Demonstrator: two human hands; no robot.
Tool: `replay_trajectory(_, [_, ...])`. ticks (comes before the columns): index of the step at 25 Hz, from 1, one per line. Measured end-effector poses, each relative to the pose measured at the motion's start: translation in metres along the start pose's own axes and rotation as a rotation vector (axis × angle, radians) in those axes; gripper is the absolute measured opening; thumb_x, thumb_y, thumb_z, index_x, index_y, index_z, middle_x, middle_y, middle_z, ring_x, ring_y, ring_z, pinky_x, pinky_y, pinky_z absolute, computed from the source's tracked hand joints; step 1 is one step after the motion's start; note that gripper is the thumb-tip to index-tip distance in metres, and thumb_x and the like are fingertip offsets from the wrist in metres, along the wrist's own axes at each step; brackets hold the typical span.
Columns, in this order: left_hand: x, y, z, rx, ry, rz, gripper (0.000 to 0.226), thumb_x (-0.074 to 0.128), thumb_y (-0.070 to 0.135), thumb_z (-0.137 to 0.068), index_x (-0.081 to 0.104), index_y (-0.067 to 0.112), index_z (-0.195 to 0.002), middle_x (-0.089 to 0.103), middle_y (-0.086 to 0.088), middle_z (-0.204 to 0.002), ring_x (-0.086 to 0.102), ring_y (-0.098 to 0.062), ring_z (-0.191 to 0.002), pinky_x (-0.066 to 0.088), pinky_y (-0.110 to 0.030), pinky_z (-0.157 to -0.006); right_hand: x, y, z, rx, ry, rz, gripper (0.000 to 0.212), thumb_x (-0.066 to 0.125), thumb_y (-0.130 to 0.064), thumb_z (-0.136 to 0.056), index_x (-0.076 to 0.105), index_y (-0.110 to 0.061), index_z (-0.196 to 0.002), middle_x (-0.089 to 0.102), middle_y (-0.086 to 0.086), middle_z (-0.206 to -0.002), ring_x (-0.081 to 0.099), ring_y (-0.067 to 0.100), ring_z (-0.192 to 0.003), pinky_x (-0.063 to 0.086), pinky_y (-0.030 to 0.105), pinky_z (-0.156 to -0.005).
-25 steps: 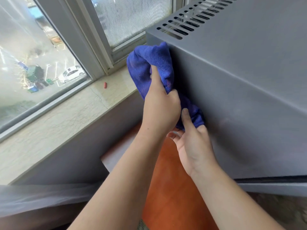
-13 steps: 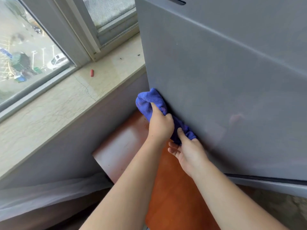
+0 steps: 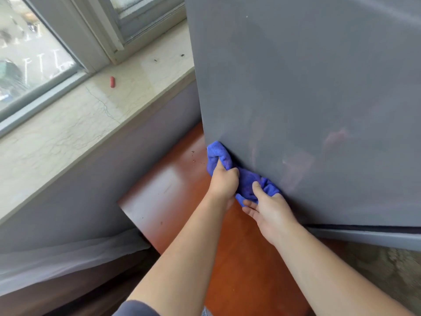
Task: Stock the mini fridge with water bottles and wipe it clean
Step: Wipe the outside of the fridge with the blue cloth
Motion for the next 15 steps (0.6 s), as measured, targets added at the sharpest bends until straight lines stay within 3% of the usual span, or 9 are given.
replay_trajectory(4, [-0.018, 0.075, 0.047, 0.179, 0.064, 0.073, 0.029, 0.044, 0.005, -0.07, 0.056, 0.031, -0.071, 0.057, 0.001, -0.076, 0.054, -0.024, -0.08, 0.047, -0.045, -0.075, 0.02, -0.05, 0.042, -0.274, -0.065, 0.027, 0.024, 0.061, -0.031, -0.102, 0.073, -0.009, -0.099, 0.076, 0.012, -0.091, 0.071, 0.019, -0.069, 0.06, 0.042, -0.072])
replay_trajectory(6, [-0.035, 0.131, 0.078, 0.328, 0.139, 0.045, 0.029, 0.046, 0.005, -0.071, 0.054, 0.033, -0.067, 0.05, 0.006, -0.069, 0.047, -0.02, -0.072, 0.042, -0.04, -0.072, 0.04, -0.089, 0.073, -0.445, -0.117, 0.068, 0.025, 0.062, -0.035, -0.1, 0.074, -0.014, -0.093, 0.078, 0.011, -0.09, 0.075, 0.026, -0.077, 0.062, 0.05, -0.079])
replay_trajectory(9, [-0.056, 0.219, 0.13, 0.588, 0.231, 0.037, 0.029, 0.047, 0.004, -0.073, 0.061, 0.027, -0.084, 0.046, 0.014, -0.06, 0.04, -0.013, -0.063, 0.038, -0.033, -0.066, 0.072, -0.155, 0.133, -0.654, -0.233, -0.001, 0.021, 0.059, -0.027, -0.103, 0.071, -0.012, -0.093, 0.077, 0.018, -0.092, 0.074, 0.025, -0.073, 0.059, 0.04, -0.066])
replay_trajectory(12, [-0.057, 0.266, 0.163, 0.721, 0.23, -0.011, 0.043, 0.046, -0.001, -0.076, 0.056, 0.001, -0.118, 0.041, 0.02, -0.051, 0.038, -0.009, -0.055, 0.034, -0.029, -0.059, 0.078, -0.19, 0.169, -0.742, -0.278, -0.035, 0.019, 0.059, -0.027, -0.103, 0.07, -0.016, -0.093, 0.077, 0.013, -0.087, 0.07, 0.018, -0.065, 0.057, 0.034, -0.062])
replay_trajectory(15, [-0.047, 0.265, 0.17, 0.719, 0.236, -0.159, 0.042, 0.047, -0.002, -0.081, 0.06, 0.016, -0.117, 0.048, 0.022, -0.056, 0.045, -0.002, -0.057, 0.039, -0.025, -0.063, 0.07, -0.173, 0.16, -0.628, -0.314, -0.072, 0.017, 0.058, -0.026, -0.104, 0.07, -0.014, -0.101, 0.074, 0.006, -0.082, 0.067, 0.014, -0.062, 0.055, 0.034, -0.061])
Point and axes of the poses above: each hand's wrist, its own z-axis away from the middle knuckle, its own x-axis out of the palm, y = z × x, the point moved 9 cm from there along -z, towards the middle knuckle
